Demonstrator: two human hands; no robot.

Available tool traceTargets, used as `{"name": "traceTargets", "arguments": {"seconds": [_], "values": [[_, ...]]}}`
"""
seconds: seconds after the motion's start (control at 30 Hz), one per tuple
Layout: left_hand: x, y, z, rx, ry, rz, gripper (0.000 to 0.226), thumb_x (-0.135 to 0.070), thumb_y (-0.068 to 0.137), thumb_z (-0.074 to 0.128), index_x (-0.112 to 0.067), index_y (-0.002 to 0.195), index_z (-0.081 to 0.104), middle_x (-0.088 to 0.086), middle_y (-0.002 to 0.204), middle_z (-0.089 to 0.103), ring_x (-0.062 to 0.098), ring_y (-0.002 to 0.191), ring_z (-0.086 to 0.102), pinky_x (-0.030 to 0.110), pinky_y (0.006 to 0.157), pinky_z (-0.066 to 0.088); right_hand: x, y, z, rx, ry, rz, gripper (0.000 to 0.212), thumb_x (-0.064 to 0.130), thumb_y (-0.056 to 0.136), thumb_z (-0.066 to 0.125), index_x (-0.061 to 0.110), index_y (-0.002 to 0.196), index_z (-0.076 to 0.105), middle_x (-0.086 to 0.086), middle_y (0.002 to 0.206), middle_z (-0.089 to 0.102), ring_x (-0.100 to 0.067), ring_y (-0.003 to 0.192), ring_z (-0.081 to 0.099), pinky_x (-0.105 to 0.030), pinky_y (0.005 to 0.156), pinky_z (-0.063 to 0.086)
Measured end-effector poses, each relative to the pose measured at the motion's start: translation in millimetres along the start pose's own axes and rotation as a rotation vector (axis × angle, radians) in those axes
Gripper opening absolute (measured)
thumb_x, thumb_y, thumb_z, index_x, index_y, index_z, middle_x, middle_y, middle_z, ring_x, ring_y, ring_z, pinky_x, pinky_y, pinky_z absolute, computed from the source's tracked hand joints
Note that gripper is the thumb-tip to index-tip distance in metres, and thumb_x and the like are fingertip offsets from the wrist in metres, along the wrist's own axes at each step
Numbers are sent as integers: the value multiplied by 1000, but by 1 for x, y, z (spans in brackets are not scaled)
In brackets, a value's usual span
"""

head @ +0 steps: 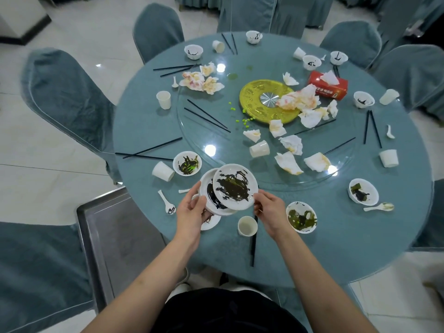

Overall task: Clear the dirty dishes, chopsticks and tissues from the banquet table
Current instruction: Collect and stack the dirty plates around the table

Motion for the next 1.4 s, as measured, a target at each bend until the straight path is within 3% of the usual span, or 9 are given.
{"name": "traceTargets", "arguments": {"seconds": [0.2, 0.37, 0.57, 0.7, 0.9, 1.1, 1.2, 1.3, 1.4], "values": [[-4, 1, -13, -1, 37, 27, 41, -8, 104, 57, -25, 141, 59, 18, 115, 73, 27, 109, 69, 45, 97, 58, 8, -6, 28, 66, -110, -50, 20, 12, 96, 66, 17, 110, 78, -11, 91, 76, -19, 77, 62, -35, 70, 52], [-6, 3, -26, -27, 48, 73, 42, -7, 104, 55, -25, 142, 55, 18, 99, 70, 27, 92, 61, 43, 87, 53, 2, -9, 56, 176, -62, -36, 29, 3, 97, 63, 16, 121, 72, -12, 105, 78, -22, 84, 72, -36, 76, 60], [-3, 7, -54, -93, 85, 43, 34, -8, 105, 53, -21, 136, 49, 5, 95, 78, 14, 90, 73, 27, 76, 61, -15, -3, 78, 237, -123, 7, 35, -4, 93, 62, 16, 121, 72, -13, 106, 77, -26, 88, 72, -42, 82, 60], [19, 14, -77, -175, 112, -49, 33, -10, 106, 50, -12, 139, 46, 5, 102, 77, 23, 107, 70, 37, 92, 58, -36, 4, 86, 266, -215, 74, 48, -9, 89, 60, 15, 129, 66, -13, 108, 77, -25, 87, 73, -40, 78, 59], [39, 20, -96, -215, 120, -123, 26, -3, 106, 47, -6, 129, 57, 5, 105, 78, 19, 100, 73, 23, 77, 60, -65, 17, 94, 241, -340, 167, 48, -14, 85, 54, 12, 123, 66, -14, 107, 74, -26, 85, 71, -45, 80, 60], [58, 34, -113, -275, 314, -152, 27, 0, 104, 48, -10, 119, 67, 6, 113, 73, 20, 103, 69, 24, 81, 58, -86, 33, 96, 170, -459, 238, 33, 2, 92, 55, 10, 123, 64, -17, 99, 74, -27, 81, 69, -51, 80, 61], [75, 50, -126, -270, 456, -178, 30, -7, 97, 56, -21, 117, 74, -2, 113, 76, 21, 109, 70, 41, 98, 57, -84, 37, 98, 127, -511, 230, 28, 2, 94, 52, 11, 118, 65, -14, 93, 73, -24, 75, 68, -41, 66, 60], [108, 75, -149, -287, 584, -212, 28, -19, 88, 60, -36, 103, 76, -8, 102, 77, 23, 104, 71, 49, 101, 55, -82, 42, 98, 104, -553, 231, 26, -2, 93, 52, 16, 108, 63, -12, 88, 72, -24, 76, 69, -48, 78, 61], [91, 70, -134, -304, 648, -234, 25, -12, 92, 66, -30, 105, 77, -6, 95, 76, 25, 99, 71, 49, 98, 56, -84, 53, 97, 94, -618, 232, 27, -5, 89, 53, 14, 102, 66, -13, 85, 72, -30, 80, 71, -53, 81, 62]]}}
Point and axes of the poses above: each hand's wrist, its own y-axis towards the middle knuckle, its own z-axis out of the palm, x = y × z, the point moved 6 cm from there along y, towards the middle knuckle
